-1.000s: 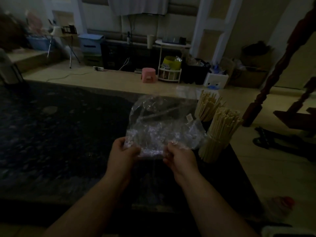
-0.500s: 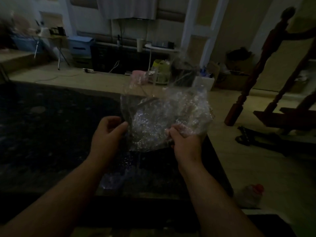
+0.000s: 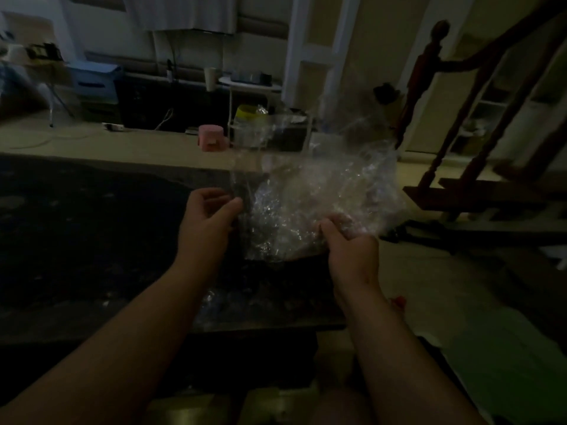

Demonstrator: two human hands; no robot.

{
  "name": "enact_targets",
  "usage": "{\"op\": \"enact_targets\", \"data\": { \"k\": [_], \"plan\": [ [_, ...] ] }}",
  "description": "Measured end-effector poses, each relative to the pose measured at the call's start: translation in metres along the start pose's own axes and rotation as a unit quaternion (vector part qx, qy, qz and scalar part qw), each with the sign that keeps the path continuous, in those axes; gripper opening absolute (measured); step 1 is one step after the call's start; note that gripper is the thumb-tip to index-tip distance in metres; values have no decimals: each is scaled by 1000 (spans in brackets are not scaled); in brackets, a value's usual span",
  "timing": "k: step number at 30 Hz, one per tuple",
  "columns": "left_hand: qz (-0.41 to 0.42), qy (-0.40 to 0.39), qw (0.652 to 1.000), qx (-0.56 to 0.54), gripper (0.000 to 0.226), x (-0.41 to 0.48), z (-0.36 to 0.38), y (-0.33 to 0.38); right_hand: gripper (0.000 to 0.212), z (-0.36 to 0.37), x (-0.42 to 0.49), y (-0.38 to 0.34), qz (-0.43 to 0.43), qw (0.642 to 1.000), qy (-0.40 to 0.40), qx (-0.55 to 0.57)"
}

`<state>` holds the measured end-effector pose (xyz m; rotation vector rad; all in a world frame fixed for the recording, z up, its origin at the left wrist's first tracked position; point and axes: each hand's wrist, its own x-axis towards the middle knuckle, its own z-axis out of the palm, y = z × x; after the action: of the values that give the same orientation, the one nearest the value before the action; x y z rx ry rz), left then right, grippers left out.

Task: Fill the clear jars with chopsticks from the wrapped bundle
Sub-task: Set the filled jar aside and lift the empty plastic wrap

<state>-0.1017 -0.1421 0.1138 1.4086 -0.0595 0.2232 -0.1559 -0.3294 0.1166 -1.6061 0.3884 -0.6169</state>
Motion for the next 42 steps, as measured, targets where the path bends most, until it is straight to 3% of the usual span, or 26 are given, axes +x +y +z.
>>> {"op": "enact_targets", "data": {
  "k": [3,6,14,19,27,31,36,40,42],
  "plan": [
    [-7,-23,1000,0,19,-10,25,-5,12,-33,3,7,-5,999,34,-9],
    [-21,-37,999,6,24,-20,57,-14,25,-69,6,15,-13,998,63,-20],
    [-59,-105,991,62,34,-51,145,-50,20,-160,16,58,55,979,183,-73],
    [-85,-172,976,103,37,-70,191,-74,13,-213,10,96,73,963,221,-134],
    [-108,-205,967,108,35,-85,237,-107,5,-261,4,155,145,946,253,-142],
    [-119,-223,959,129,34,-87,249,-125,26,-274,2,189,183,936,258,-154],
    [-119,-226,957,134,34,-91,259,-142,21,-285,0,205,209,925,270,-165],
    [-121,-225,956,143,32,-92,263,-146,43,-292,-7,219,271,916,209,-211],
    [-120,-229,955,147,31,-92,265,-146,51,-298,-11,227,279,908,227,-217]
  ]
}}
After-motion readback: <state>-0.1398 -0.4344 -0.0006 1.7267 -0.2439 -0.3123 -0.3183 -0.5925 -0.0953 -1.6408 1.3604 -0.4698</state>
